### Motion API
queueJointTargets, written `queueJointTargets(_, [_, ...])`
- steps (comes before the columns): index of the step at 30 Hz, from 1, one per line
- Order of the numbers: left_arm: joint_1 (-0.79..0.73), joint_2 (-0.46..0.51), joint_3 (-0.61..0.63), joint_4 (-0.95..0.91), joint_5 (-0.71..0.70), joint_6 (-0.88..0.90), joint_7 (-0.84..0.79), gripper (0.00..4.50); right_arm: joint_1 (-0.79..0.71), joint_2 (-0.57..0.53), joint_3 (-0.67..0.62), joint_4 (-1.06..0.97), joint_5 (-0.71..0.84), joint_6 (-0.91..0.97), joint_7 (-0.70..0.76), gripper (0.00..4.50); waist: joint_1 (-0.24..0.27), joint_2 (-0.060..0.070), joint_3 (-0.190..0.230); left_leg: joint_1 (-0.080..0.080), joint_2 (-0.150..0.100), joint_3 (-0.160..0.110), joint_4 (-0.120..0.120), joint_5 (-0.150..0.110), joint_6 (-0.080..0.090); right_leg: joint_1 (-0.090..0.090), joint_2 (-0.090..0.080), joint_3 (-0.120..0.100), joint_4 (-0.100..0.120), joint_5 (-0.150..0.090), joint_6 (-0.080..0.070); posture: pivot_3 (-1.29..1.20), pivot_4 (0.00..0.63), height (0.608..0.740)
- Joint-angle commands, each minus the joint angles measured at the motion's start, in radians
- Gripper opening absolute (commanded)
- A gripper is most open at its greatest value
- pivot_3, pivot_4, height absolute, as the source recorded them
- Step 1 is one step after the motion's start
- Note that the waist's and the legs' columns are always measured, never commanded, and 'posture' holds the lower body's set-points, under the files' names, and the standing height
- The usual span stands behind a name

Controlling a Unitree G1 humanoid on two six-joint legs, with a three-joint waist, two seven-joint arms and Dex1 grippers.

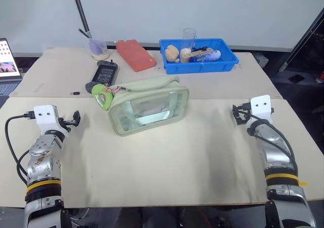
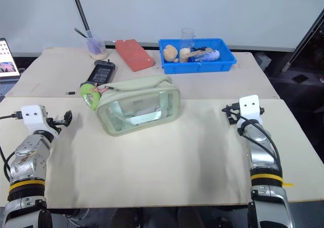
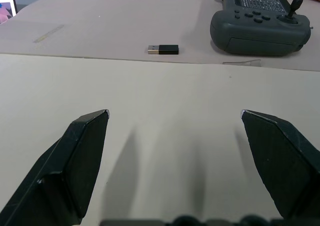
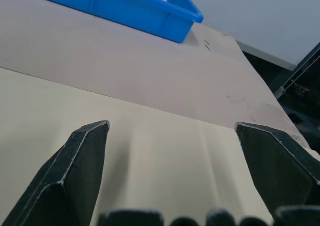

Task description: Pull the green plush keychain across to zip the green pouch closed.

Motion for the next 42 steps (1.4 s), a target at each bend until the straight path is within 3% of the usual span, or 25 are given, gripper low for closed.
queueJointTargets(1, [-0.016, 0.030, 0.023, -0.031, -0.010, -0.003, -0.005, 4.50, 0.001, -0.020, -0.022, -0.035, -0.001, -0.008, -0.005, 4.46, 0.000, 0.000, 0.000, 0.000, 0.000, 0.000, 0.000, 0.000, 0.000, 0.000, 0.000, 0.000, 0.000, 0.000, 0.000, 0.00, 0.150, 0.740])
queueJointTargets(7, [-0.036, 0.107, 0.072, -0.121, -0.084, 0.034, -0.074, 4.50, -0.050, -0.048, -0.041, -0.037, 0.041, 0.014, 0.050, 4.46, -0.001, 0.000, 0.000, 0.000, 0.000, 0.000, 0.000, 0.000, 0.000, 0.000, 0.000, 0.000, 0.000, 0.000, 0.000, 0.00, 0.150, 0.740])
queueJointTargets(10, [-0.115, 0.214, 0.059, -0.235, -0.162, 0.143, -0.171, 4.50, -0.102, -0.101, -0.031, -0.079, 0.114, 0.060, 0.209, 4.46, -0.001, 0.000, 0.000, 0.000, 0.000, 0.000, 0.000, 0.000, 0.000, -0.001, 0.000, 0.000, 0.000, 0.000, 0.000, 0.00, 0.150, 0.740])
queueJointTargets(14, [-0.265, 0.364, -0.059, -0.409, -0.258, 0.335, -0.334, 4.50, -0.176, -0.172, -0.025, -0.190, 0.265, 0.167, 0.455, 4.46, 0.001, -0.003, 0.003, -0.002, 0.000, -0.001, 0.000, 0.000, 0.000, 0.000, 0.000, 0.000, -0.002, 0.000, 0.000, 0.00, 0.150, 0.740])
queueJointTargets(19, [-0.480, 0.405, -0.274, -0.608, -0.356, 0.519, -0.480, 4.50, -0.233, -0.241, -0.005, -0.455, 0.500, 0.426, 0.660, 4.46, 0.005, 0.000, 0.002, -0.001, 0.000, 0.000, -0.002, -0.001, 0.001, 0.004, 0.000, 0.000, -0.009, 0.001, 0.002, 0.00, 0.150, 0.740])
queueJointTargets(24, [-0.466, 0.411, -0.551, -0.751, -0.197, 0.475, -0.561, 4.50, -0.222, -0.239, 0.048, -0.729, 0.614, 0.584, 0.652, 4.46, 0.002, 0.000, 0.002, -0.001, 0.001, -0.001, -0.003, -0.001, 0.001, 0.002, 0.001, 0.000, -0.009, 0.000, 0.002, 0.00, 0.150, 0.740])
queueJointTargets(29, [-0.454, 0.386, -0.676, -0.718, -0.031, 0.388, -0.567, 4.50, -0.226, -0.218, 0.069, -0.854, 0.632, 0.642, 0.584, 4.46, 0.007, 0.000, 0.002, -0.002, 0.001, -0.001, -0.003, -0.001, 0.001, 0.000, 0.002, 0.000, -0.007, -0.001, 0.000, 0.00, 0.150, 0.740])
queueJointTargets(32, [-0.458, 0.360, -0.712, -0.687, 0.039, 0.339, -0.578, 3.65, -0.217, -0.223, 0.063, -0.887, 0.645, 0.667, 0.565, 4.50, 0.019, 0.000, 0.002, -0.002, 0.000, 0.000, -0.002, -0.001, 0.001, 0.000, 0.001, 0.000, -0.008, -0.003, -0.005, 0.00, 0.150, 0.740])
queueJointTargets(39, [-0.461, 0.341, -0.739, -0.620, 0.147, 0.239, -0.649, 0.37, -0.172, -0.262, 0.039, -0.926, 0.645, 0.676, 0.552, 4.50, 0.033, 0.000, 0.002, -0.003, 0.000, 0.000, -0.001, -0.001, 0.001, 0.000, 0.001, 0.000, -0.008, -0.003, -0.005, 0.00, 0.150, 0.740])
queueJointTargets(40, [-0.462, 0.336, -0.740, -0.608, 0.163, 0.224, -0.652, 0.06, -0.167, -0.266, 0.035, -0.930, 0.646, 0.676, 0.549, 4.50, 0.032, 0.000, 0.002, -0.003, 0.000, 0.000, -0.001, -0.001, 0.001, 0.000, 0.001, 0.000, -0.008, -0.003, -0.005, 0.00, 0.150, 0.740])
queueJointTargets(42, [-0.478, 0.316, -0.734, -0.565, 0.190, 0.159, -0.660, 0.06, -0.154, -0.278, 0.025, -0.936, 0.646, 0.674, 0.545, 4.50, 0.032, 0.000, 0.002, -0.003, 0.000, 0.000, 0.000, -0.001, 0.001, 0.000, 0.001, 0.000, -0.008, -0.003, -0.005, 0.00, 0.150, 0.740])
